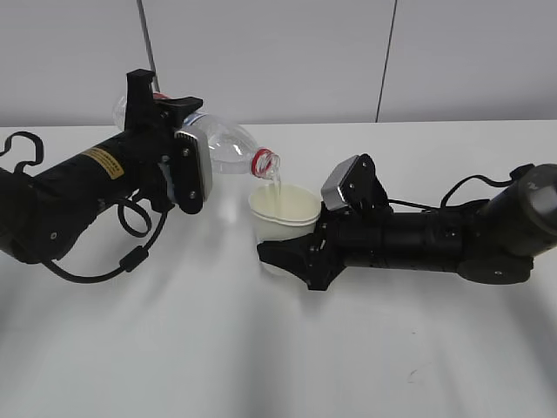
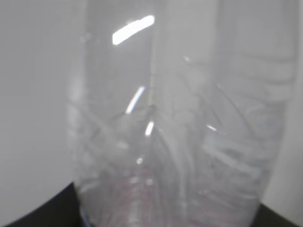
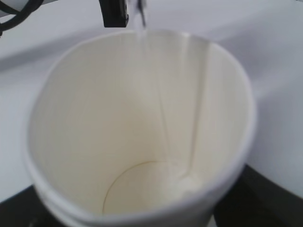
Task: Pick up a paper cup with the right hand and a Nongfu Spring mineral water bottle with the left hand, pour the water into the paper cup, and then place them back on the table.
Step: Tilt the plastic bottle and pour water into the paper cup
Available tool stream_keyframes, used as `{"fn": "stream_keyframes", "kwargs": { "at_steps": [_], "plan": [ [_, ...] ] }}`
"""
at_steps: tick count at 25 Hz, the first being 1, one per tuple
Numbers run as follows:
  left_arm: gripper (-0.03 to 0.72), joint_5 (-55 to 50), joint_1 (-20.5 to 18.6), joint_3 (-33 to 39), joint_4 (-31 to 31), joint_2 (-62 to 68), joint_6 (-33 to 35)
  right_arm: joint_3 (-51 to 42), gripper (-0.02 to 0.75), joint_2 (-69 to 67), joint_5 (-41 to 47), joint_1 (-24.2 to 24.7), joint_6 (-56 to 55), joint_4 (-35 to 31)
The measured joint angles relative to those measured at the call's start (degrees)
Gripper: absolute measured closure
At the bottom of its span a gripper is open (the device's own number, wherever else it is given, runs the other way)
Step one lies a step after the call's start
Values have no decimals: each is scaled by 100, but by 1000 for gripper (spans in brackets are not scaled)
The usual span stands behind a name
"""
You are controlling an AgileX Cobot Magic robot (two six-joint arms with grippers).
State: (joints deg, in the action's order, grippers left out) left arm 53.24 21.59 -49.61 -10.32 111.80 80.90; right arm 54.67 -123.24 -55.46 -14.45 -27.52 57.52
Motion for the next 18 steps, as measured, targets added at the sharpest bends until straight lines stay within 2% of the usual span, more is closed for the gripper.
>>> {"fn": "stream_keyframes", "kwargs": {
  "at_steps": [18],
  "plan": [
    [329,1,0,0,109,0,241,0,231,0,38,0,0,2]
  ]
}}
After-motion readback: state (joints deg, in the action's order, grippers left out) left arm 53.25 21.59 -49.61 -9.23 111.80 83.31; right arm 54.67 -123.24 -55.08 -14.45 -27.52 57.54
